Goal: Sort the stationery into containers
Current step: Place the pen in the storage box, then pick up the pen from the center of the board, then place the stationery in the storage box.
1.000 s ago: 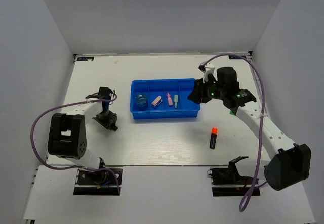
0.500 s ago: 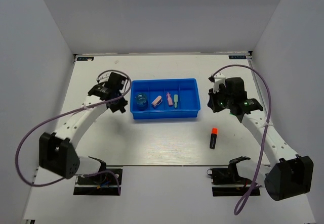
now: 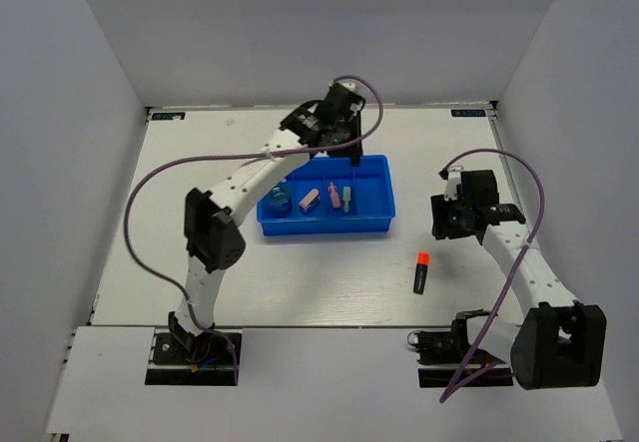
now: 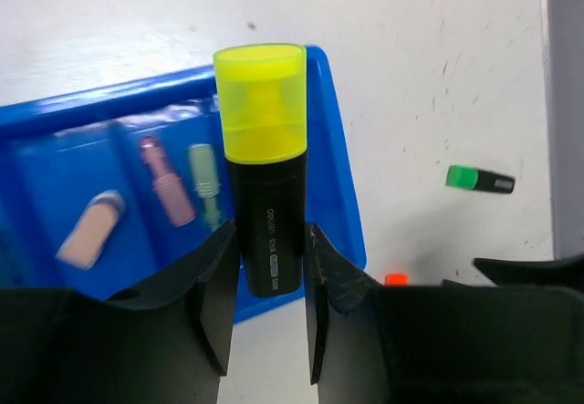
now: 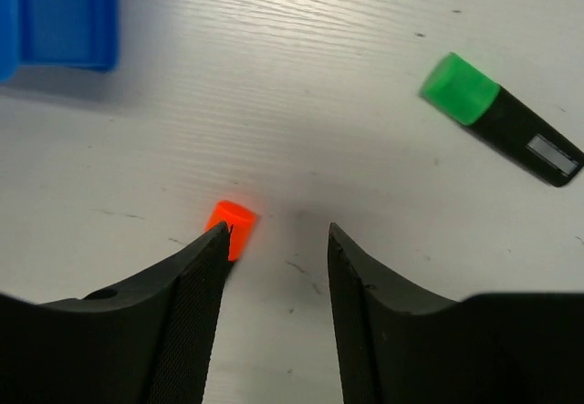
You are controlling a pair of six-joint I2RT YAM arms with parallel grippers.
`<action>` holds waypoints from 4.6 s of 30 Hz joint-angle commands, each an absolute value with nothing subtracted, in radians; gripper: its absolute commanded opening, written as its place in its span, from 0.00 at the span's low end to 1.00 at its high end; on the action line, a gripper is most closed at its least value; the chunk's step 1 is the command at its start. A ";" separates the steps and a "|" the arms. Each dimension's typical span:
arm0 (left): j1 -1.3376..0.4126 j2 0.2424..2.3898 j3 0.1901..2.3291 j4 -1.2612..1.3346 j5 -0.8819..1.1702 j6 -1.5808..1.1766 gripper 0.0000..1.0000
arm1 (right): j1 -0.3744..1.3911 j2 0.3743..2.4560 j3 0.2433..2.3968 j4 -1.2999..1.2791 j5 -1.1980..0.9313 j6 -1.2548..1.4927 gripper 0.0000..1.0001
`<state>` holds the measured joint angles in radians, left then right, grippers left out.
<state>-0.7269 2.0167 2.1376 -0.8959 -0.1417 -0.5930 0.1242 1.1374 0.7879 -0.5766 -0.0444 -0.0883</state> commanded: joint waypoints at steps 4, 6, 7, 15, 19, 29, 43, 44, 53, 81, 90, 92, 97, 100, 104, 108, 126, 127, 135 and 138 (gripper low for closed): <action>-0.716 2.155 2.162 -0.853 -0.002 -0.614 0.08 | 0.023 1.074 0.752 -0.554 -0.024 -0.120 0.54; -0.721 2.158 2.088 -0.780 0.067 -0.638 0.06 | -0.026 1.072 0.746 -0.549 -0.038 -0.117 0.54; -0.727 2.163 2.074 -0.767 0.080 -0.640 0.06 | -0.035 1.074 0.738 -0.548 -0.046 -0.117 0.54; -0.741 2.160 1.956 -0.657 0.140 -0.676 0.06 | -0.135 1.118 0.707 -0.519 -0.104 -0.123 0.58; -0.745 2.177 1.953 -0.644 0.156 -0.696 0.09 | -0.169 1.134 0.692 -0.482 -0.086 -0.155 0.70; -0.752 2.215 1.976 -0.626 0.163 -0.738 0.50 | -0.278 1.229 0.732 -0.423 -0.077 -0.325 0.80; -0.794 2.058 1.977 -0.708 0.141 -0.635 0.16 | -0.442 1.359 0.865 -0.382 -0.439 -0.860 0.84; -0.801 2.033 1.967 -0.728 0.135 -0.623 0.20 | -0.458 1.373 0.885 -0.414 -0.475 -0.970 0.86; -0.919 1.544 1.502 -0.767 0.009 -0.477 0.75 | -0.568 1.733 1.268 -1.247 -0.819 -2.130 0.81; -0.943 0.919 0.868 -0.833 -0.176 -0.607 0.78 | -0.400 1.930 1.169 -0.932 -0.485 -2.035 0.60; -0.997 0.960 0.835 -0.782 -0.175 -0.632 0.78 | -0.367 1.790 1.009 -0.900 -0.485 -1.998 0.05; -1.015 0.997 0.847 -0.772 -0.189 -0.630 0.78 | -0.354 1.731 1.015 -0.926 -0.511 -1.909 0.00; -1.046 1.045 0.876 -0.758 -0.213 -0.627 0.78 | -0.287 1.577 1.077 -1.038 -0.731 -1.718 0.00; -1.051 1.051 0.880 -0.744 -0.215 -0.630 0.78 | -0.224 1.497 1.120 -1.011 -0.842 -1.410 0.00; -1.074 1.066 0.873 -0.698 -0.221 -0.643 0.78 | -0.121 1.463 1.179 -0.807 -0.861 -0.883 0.00; -1.103 1.112 0.882 -0.667 -0.230 -0.643 0.77 | 0.027 1.489 1.209 -0.600 -0.847 -0.278 0.00; -1.209 1.223 0.983 -0.594 -0.298 -0.595 0.65 | 0.344 1.882 1.606 -0.523 -0.241 0.235 0.16; -1.210 1.248 1.015 -0.591 -0.288 -0.588 0.65 | 0.351 1.882 1.605 -0.531 -0.236 0.227 0.33; -1.215 1.413 1.143 -0.485 -0.213 -0.523 0.58 | 0.351 1.761 1.514 -0.520 -0.232 0.160 0.58; -1.230 1.489 1.204 -0.428 -0.192 -0.515 0.35 | 0.342 1.665 1.478 -0.535 -0.206 0.103 0.41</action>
<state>-1.2125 1.4502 1.1336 -0.5133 -0.2325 -0.5457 0.3511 1.8023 1.4990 -0.5282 -0.2382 0.1604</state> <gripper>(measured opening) 0.390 0.452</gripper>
